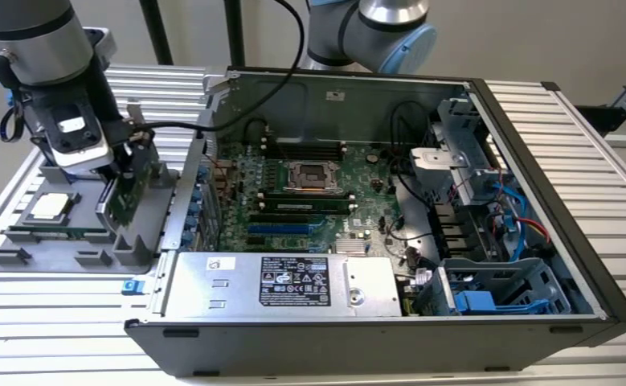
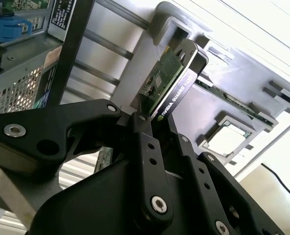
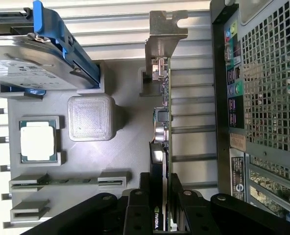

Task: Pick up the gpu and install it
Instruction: 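Pick up the gpu and move the gpu toward the slot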

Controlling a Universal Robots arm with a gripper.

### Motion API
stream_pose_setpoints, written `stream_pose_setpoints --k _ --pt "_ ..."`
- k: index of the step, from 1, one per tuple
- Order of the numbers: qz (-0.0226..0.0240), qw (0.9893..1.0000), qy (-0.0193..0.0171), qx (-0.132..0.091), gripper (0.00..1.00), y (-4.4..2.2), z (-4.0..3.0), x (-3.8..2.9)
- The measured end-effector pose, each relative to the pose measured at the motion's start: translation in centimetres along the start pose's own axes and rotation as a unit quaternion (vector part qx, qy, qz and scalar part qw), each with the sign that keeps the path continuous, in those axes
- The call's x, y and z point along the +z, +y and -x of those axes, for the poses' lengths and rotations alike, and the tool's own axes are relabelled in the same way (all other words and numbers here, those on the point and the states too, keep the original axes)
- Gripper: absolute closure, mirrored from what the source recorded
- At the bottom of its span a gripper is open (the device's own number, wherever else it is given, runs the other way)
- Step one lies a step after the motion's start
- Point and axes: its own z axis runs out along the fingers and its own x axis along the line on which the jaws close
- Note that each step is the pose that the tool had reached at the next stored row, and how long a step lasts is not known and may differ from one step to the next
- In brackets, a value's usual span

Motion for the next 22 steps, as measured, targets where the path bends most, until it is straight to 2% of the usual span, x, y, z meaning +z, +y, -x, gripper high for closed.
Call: stream_pose_setpoints --k 22 --pt "0.0000 1.0000 0.0000 0.000 1.00 0.02 0.01 -0.81"
